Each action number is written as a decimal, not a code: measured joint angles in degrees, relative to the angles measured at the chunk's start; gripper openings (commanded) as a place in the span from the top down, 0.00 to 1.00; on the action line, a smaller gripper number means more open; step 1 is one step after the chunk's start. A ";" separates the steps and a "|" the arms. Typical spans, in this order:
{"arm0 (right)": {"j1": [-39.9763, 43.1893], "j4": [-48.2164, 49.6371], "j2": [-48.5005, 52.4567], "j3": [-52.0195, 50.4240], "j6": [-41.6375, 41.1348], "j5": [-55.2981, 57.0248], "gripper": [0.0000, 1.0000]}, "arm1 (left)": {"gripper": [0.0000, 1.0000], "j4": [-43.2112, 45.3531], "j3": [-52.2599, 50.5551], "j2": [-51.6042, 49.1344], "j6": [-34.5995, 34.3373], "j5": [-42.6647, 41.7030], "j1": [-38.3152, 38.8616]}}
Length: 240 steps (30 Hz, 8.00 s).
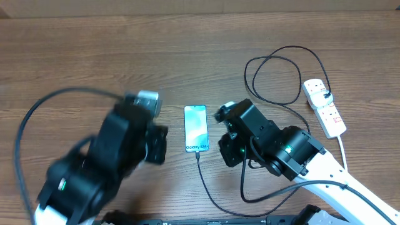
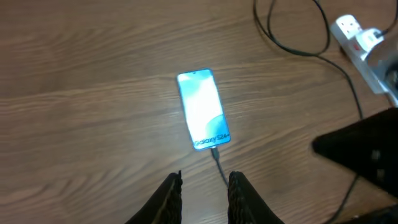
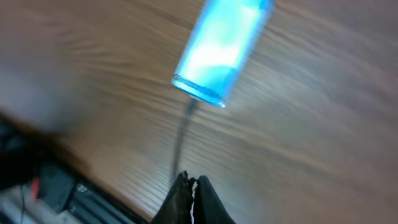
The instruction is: Plug charger to phone and switch on socket
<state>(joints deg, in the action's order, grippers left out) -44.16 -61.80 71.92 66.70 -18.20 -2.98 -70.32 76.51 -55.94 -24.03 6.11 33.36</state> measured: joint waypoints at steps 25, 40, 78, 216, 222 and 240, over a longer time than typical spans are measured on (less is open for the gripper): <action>43.12 -2.86 0.44 0.00 -25.20 12.11 0.92 | 0.00 -2.82 -4.96 4.92 -7.19 14.88 3.41; 65.61 0.26 13.53 1.11 -14.51 4.15 0.96 | 0.00 -2.97 -4.98 4.92 -7.21 15.19 3.41; 68.54 -10.27 39.34 19.39 -2.89 0.44 0.96 | 0.00 -2.99 -5.03 18.21 -7.39 15.61 -16.68; 49.13 20.94 -28.83 31.65 4.66 -4.92 0.85 | 0.00 -22.73 -4.63 55.32 -7.41 15.63 -31.65; 49.29 21.05 -41.09 22.88 5.40 -6.16 0.82 | 0.00 -22.73 -4.63 55.32 -7.41 15.61 -31.65; 48.06 15.78 -69.40 15.02 6.08 -9.70 0.82 | 0.00 -22.73 -4.63 55.32 -7.41 15.63 -31.65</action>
<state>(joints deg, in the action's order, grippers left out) 3.90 -46.02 2.52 81.71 -12.12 -12.69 -93.06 71.88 -0.62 -31.44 21.74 1.72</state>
